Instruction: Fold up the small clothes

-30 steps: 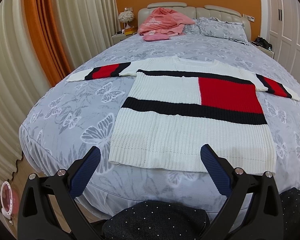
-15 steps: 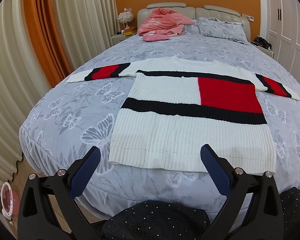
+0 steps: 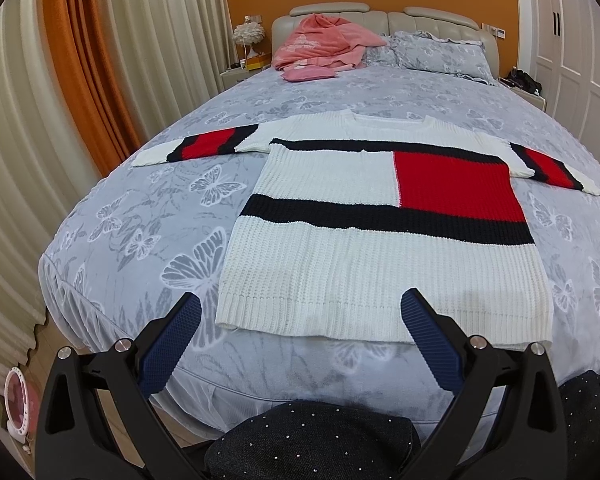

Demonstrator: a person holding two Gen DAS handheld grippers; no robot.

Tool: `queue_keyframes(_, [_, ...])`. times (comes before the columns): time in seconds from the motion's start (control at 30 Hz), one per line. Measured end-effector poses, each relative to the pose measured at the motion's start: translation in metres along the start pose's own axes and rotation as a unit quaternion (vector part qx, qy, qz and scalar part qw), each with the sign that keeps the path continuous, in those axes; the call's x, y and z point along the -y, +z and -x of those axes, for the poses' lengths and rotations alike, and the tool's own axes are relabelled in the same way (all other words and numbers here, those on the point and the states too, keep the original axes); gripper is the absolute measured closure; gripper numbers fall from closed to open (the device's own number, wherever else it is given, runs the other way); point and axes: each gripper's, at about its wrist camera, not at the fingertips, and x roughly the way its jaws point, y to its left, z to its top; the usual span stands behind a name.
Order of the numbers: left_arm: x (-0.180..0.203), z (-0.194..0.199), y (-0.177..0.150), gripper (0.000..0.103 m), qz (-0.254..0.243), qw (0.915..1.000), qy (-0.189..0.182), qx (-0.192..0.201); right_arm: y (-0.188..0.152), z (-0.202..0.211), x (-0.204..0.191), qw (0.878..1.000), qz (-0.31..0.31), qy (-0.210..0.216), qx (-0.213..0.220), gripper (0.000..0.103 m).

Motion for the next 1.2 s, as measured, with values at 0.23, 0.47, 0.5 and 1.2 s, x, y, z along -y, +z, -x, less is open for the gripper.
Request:
queue_keyframes(0.23, [0.0, 0.001, 0.003, 0.005, -0.003, 1.0, -0.001, -0.001, 0.006, -0.001, 0.01, 1.0, -0.012, 0.015, -0.012, 0.005])
queue_keyframes(0.47, [-0.005, -0.01, 0.021, 0.005, 0.017, 0.999, -0.041, -0.008, 0.08, -0.066, 0.09, 0.998, -0.062, 0.016, -0.02, 0.005])
queue_keyframes(0.5, [-0.004, -0.016, 0.027, 0.005, 0.017, 0.999, -0.04, -0.009, 0.093, -0.082, 0.105, 0.997, -0.075, 0.015, -0.026, 0.005])
queue_keyframes(1.2, [0.054, -0.109, 0.081, 0.005, -0.022, 0.9986, -0.016, -0.046, 0.213, -0.384, 0.312, 0.943, -0.305, -0.039, -0.124, 0.056])
